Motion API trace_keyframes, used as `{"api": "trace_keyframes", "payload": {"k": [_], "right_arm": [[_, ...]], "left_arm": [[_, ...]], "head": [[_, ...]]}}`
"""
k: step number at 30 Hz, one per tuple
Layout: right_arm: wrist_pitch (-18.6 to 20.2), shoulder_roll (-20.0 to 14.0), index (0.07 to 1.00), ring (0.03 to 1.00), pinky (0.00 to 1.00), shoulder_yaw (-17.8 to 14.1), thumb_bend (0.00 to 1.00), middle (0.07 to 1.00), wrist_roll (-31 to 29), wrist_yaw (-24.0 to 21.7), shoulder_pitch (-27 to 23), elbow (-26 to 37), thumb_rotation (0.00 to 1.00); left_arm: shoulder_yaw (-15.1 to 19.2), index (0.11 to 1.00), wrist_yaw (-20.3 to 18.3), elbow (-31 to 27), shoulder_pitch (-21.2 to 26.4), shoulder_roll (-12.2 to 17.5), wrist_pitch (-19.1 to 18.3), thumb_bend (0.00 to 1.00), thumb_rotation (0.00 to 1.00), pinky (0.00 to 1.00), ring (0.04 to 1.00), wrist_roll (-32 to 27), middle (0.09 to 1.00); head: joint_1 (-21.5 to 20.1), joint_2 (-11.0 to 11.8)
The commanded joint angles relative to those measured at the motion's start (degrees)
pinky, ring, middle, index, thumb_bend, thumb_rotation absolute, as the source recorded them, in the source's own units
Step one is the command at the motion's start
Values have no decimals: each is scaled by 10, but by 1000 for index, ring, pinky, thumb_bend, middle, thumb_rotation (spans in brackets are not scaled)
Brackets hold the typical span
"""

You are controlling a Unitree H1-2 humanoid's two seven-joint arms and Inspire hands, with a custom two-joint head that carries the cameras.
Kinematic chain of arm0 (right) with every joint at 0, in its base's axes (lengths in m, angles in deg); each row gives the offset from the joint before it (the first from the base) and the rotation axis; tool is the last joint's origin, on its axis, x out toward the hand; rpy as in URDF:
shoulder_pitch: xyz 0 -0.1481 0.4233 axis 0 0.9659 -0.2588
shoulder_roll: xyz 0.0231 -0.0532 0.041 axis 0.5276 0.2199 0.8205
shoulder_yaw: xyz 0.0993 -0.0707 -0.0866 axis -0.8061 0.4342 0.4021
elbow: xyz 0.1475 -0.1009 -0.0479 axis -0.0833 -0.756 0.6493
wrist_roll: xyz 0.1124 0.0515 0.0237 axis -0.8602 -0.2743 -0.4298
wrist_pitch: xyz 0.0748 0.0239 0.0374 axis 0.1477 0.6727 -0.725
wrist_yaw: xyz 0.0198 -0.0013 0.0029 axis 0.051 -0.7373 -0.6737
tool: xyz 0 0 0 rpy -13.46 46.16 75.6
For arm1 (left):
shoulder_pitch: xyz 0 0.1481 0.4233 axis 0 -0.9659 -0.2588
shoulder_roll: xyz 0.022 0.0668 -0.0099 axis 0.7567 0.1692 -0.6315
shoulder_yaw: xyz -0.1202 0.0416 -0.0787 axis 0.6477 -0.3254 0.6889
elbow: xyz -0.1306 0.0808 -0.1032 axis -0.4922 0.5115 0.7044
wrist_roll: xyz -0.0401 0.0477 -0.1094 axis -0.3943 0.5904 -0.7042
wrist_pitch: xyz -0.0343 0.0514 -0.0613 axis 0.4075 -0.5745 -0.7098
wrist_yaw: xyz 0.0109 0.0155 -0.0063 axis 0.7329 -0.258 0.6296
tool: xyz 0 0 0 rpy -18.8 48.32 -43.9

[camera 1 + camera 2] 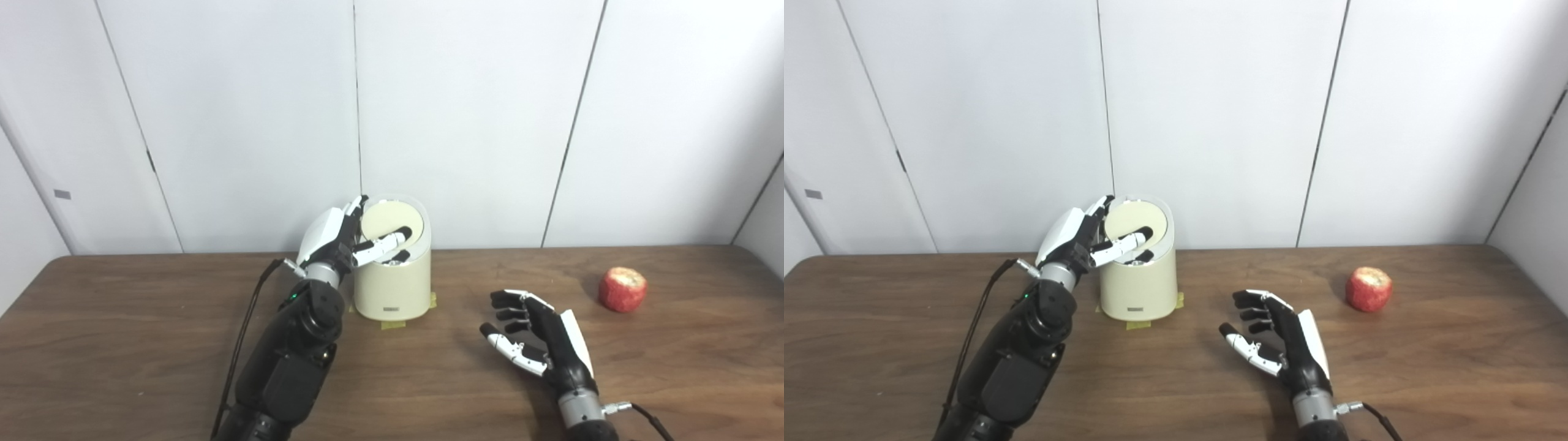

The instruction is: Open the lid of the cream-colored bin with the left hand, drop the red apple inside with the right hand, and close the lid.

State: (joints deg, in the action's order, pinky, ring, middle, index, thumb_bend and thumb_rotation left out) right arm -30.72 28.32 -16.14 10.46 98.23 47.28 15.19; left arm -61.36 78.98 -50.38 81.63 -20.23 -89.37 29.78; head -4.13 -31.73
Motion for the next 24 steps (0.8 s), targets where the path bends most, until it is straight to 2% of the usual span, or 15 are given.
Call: {"api": "trace_keyframes", "payload": {"k": [1, 2, 5, 9, 12, 13, 17, 19, 20, 24], "right_arm": [[-11, 4, 673, 664, 579, 3, 289, 693, 6, 6, -1, 5, 261], [-10, 3, 672, 660, 573, 4, 285, 690, 11, 8, -1, 5, 265], [-8, 5, 672, 657, 571, 2, 287, 687, 6, 7, -1, 7, 262], [-3, 8, 672, 666, 583, -1, 299, 692, 1, 4, 1, 10, 274], [3, 8, 674, 664, 581, 0, 297, 692, 0, 1, 1, 13, 280], [3, 8, 674, 662, 579, 0, 294, 691, -1, 1, 1, 13, 277], [2, 7, 673, 663, 581, 2, 290, 691, 2, 1, 1, 15, 268], [0, 5, 672, 663, 579, 4, 288, 690, 6, 3, 1, 13, 268], [0, 4, 672, 663, 578, 4, 287, 690, 8, 3, 1, 13, 272], [0, 4, 670, 658, 574, 4, 287, 687, 7, 3, 1, 14, 278]], "left_arm": [[-7, 987, 10, -2, 41, -2, 3, 715, 686, 953, 996, 15, 999], [-9, 975, 12, 1, 41, -3, 3, 716, 677, 921, 974, 19, 987], [-10, 969, 13, 6, 41, -9, 3, 711, 655, 932, 984, 29, 989], [-16, 963, 16, 7, 38, -14, 3, 629, 502, 994, 1000, 46, 994], [-26, 949, 18, 6, 36, -14, 3, 603, 402, 982, 1000, 63, 988], [-29, 945, 16, 6, 35, -13, 3, 616, 373, 973, 999, 69, 986], [-55, 949, 2, -2, 32, -1, 3, 795, 230, 971, 1000, 94, 989], [-60, 948, 0, -8, 29, 1, 3, 837, 191, 972, 1000, 102, 986], [-62, 947, 0, -11, 28, 1, 3, 845, 180, 973, 1000, 107, 984], [-61, 934, -3, -17, 25, -3, 3, 751, 121, 960, 983, 130, 968]], "head": [[0, 0], [0, 0], [2, -1], [1, -2], [1, -1], [1, -1], [1, -1], [1, -1], [1, -2], [1, -2]]}}
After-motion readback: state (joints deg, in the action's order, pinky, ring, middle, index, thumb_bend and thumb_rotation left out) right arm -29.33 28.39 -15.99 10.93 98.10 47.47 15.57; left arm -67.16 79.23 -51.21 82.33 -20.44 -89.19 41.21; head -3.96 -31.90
